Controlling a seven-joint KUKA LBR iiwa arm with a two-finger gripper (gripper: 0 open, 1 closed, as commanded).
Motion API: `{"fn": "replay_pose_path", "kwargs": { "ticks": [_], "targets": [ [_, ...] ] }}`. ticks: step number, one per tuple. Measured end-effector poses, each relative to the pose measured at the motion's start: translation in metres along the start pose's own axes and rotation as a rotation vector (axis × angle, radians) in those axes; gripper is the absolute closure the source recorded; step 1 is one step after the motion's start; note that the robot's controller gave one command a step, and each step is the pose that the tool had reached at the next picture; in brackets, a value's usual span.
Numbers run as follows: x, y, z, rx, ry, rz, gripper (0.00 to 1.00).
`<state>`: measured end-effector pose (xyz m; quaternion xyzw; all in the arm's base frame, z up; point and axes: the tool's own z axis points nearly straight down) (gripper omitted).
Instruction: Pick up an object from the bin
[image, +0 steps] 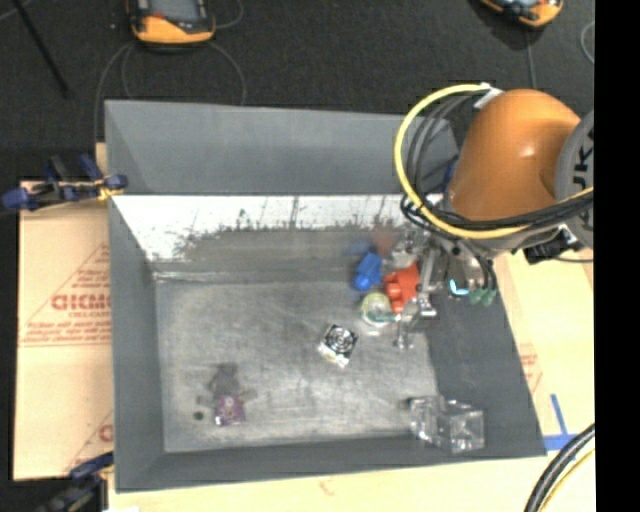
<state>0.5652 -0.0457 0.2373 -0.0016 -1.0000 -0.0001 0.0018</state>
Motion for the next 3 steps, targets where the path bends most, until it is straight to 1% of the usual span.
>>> {"fn": "replay_pose_path", "kwargs": {
  "ticks": [1,2,3],
  "targets": [
    [-0.039,0.032,0.128,0.001,-0.001,-0.130,0.00],
    [-0.044,0.013,0.150,-0.001,-0.005,0.003,0.00],
    [-0.010,-0.003,0.157,-0.002,-0.004,0.037,0.00]
  ]
}}
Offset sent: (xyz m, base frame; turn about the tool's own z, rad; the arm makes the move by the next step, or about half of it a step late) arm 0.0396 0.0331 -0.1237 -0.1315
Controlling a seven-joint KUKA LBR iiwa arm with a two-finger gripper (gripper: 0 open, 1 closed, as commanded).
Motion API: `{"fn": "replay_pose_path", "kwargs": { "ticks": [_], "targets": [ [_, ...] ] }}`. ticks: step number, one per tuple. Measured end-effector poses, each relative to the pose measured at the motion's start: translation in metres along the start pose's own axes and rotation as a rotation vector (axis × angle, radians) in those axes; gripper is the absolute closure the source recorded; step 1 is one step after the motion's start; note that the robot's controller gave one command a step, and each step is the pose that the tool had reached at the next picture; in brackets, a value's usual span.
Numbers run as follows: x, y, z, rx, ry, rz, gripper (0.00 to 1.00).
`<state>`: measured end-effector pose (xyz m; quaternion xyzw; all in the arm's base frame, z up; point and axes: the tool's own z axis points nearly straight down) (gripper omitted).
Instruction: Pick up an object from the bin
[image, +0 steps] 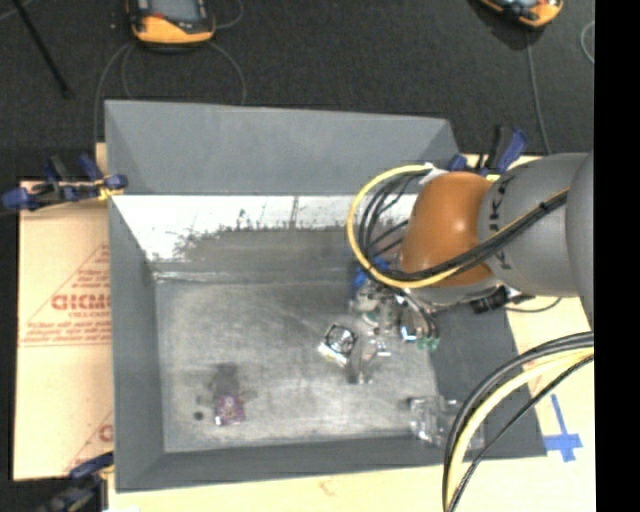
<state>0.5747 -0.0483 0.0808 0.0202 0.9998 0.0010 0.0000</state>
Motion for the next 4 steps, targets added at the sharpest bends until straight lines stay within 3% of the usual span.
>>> {"fn": "replay_pose_path", "kwargs": {
  "ticks": [1,2,3,4],
  "targets": [
    [-0.007,0.002,0.003,-0.001,-0.008,0.061,0.00],
    [0.004,0.021,0.002,0.000,-0.004,0.225,0.00],
    [0.002,0.020,0.000,0.001,-0.012,0.223,1.00],
    [-0.010,0.025,-0.153,-0.001,-0.012,0.201,1.00]
  ]
}}
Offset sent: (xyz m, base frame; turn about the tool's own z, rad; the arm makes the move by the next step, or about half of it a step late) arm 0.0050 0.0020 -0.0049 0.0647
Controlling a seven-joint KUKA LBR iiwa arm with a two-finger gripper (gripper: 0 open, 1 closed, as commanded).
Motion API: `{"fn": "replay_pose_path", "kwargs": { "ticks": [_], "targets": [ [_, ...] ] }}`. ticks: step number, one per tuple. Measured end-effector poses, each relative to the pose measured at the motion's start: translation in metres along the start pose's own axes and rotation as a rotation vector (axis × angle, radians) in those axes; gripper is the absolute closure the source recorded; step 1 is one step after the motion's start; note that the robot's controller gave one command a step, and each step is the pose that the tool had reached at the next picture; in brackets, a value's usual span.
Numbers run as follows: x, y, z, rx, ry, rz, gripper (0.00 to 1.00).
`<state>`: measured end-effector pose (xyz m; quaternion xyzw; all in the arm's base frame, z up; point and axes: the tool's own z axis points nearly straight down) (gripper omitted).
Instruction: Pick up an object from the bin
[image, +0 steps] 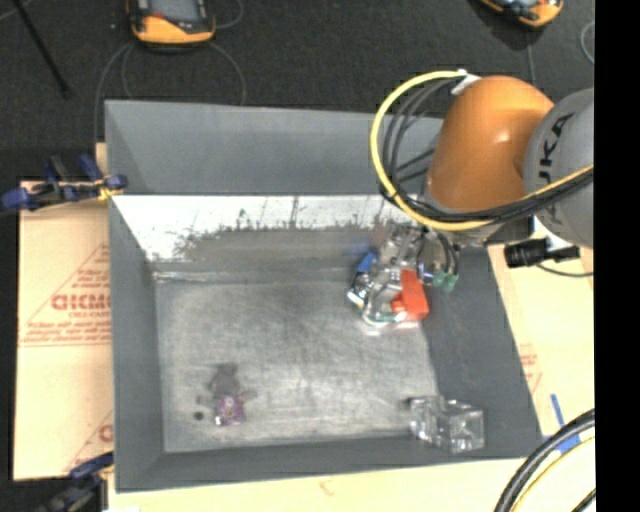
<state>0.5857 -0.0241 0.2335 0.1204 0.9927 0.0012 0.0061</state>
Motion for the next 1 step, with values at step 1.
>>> {"fn": "replay_pose_path", "kwargs": {
  "ticks": [1],
  "targets": [
    [0.0502,0.0193,-0.1143,0.002,0.001,-0.197,1.00]
  ]
}}
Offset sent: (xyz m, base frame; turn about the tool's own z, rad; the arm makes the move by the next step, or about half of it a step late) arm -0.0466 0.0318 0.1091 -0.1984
